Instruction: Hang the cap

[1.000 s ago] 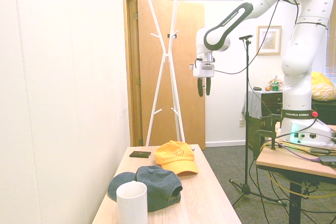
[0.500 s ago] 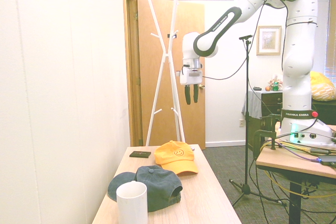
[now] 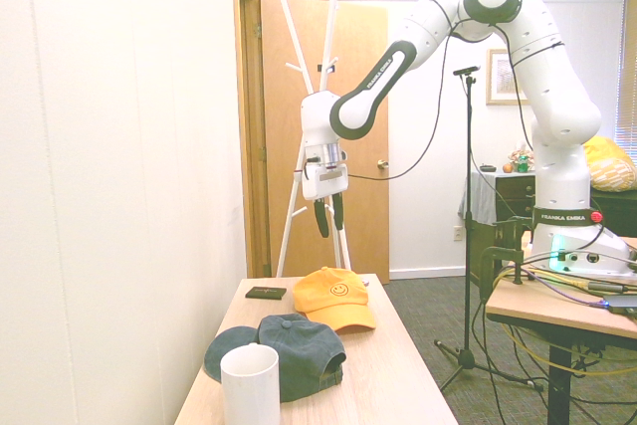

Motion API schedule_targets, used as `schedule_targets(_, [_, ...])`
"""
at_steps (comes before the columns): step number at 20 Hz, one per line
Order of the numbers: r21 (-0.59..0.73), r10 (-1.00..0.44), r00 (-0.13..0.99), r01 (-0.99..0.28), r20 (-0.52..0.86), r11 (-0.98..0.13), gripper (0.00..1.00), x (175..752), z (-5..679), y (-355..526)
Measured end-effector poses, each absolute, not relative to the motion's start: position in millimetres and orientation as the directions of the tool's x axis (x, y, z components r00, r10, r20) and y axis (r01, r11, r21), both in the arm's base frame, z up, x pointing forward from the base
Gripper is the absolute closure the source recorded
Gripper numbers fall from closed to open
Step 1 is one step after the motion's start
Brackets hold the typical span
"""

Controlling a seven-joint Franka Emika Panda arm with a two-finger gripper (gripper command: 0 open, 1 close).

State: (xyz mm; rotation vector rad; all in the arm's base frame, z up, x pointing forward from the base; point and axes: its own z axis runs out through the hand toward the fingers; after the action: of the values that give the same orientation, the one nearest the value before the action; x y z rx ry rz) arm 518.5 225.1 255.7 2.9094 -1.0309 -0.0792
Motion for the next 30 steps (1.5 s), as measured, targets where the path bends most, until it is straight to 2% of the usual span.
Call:
schedule_targets(10, [0.113,-0.586,0.809,-0.579,-0.04,-0.808,0.0,509,190,260])
schedule_targets(11, [0.108,-0.583,0.812,-0.577,-0.033,-0.81,1.0,511,183,259])
schedule_targets(16, [0.083,-0.567,0.824,-0.565,0.001,-0.821,1.0,518,162,258])
schedule_targets(30, [0.076,-0.568,0.823,-0.568,0.025,-0.82,1.0,528,168,263])
